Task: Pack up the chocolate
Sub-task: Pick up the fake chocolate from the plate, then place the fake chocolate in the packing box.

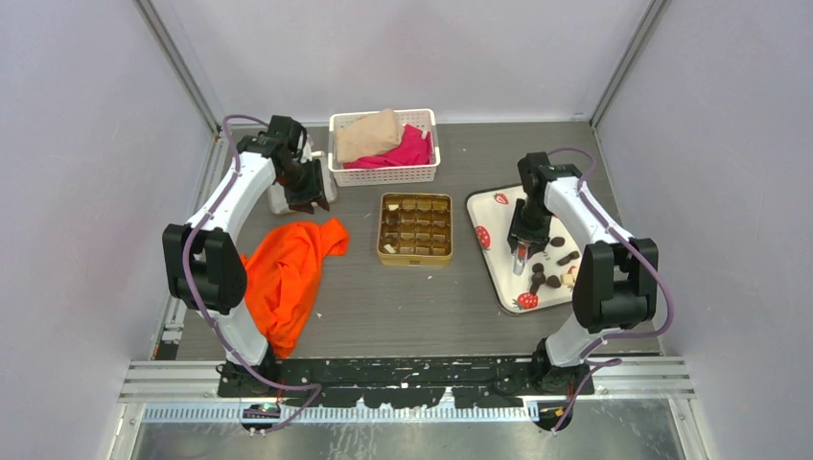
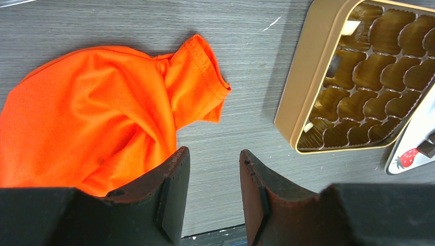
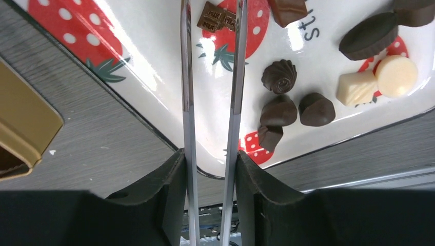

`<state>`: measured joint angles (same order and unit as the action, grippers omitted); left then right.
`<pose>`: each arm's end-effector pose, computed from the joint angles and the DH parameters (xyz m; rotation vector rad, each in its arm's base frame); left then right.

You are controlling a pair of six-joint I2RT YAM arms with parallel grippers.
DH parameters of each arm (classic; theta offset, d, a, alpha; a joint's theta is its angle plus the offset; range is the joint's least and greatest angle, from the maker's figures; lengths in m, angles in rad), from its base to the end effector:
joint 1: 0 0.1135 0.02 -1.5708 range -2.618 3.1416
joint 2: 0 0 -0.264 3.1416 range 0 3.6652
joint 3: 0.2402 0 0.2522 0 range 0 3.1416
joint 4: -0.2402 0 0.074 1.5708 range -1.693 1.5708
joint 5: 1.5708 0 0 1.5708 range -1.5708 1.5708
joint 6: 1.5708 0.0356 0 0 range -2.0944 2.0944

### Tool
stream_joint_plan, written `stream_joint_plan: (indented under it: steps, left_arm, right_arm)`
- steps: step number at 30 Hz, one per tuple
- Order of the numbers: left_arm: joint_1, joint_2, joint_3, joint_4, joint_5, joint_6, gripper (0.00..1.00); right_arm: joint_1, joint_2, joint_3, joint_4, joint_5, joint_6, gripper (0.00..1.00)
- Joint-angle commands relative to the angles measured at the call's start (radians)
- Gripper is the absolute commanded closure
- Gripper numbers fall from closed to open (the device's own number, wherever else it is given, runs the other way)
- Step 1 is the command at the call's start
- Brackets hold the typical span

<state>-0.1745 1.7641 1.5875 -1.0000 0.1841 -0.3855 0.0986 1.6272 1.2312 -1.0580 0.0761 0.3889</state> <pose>0.3576 -0.0697 0.2880 -0.2423 2.7759 -0.4009 0.2956 0.0265 0.2292 0.4419 2.9766 -0.0687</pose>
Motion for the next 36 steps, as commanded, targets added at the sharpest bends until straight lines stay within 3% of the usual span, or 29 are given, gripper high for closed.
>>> stream_joint_plan:
  steps: [1, 8, 22, 36]
  left_arm:
    - [0.009, 0.001, 0.047, 0.017, 0.006, 0.0, 0.58]
    - [0.009, 0.005, 0.052, 0.012, 0.009, 0.0, 0.58]
    - [0.009, -0.02, 0.034, 0.005, -0.005, 0.004, 0.58]
    - [0.01, -0.032, 0.023, 0.004, -0.02, 0.011, 0.58]
  right_arm:
    - [0.002, -0.095, 0.1, -0.066, -0.008, -0.03, 0.99]
    - [0.089, -0.091, 0.236, -0.13, -0.022, -0.038, 0.99]
    - [0.527, 0.183, 0.592, -0.139, -0.013, -0.001, 0.99]
    - [0.56, 0.321, 0.666, -0.108, -0.036, 0.002, 0.99]
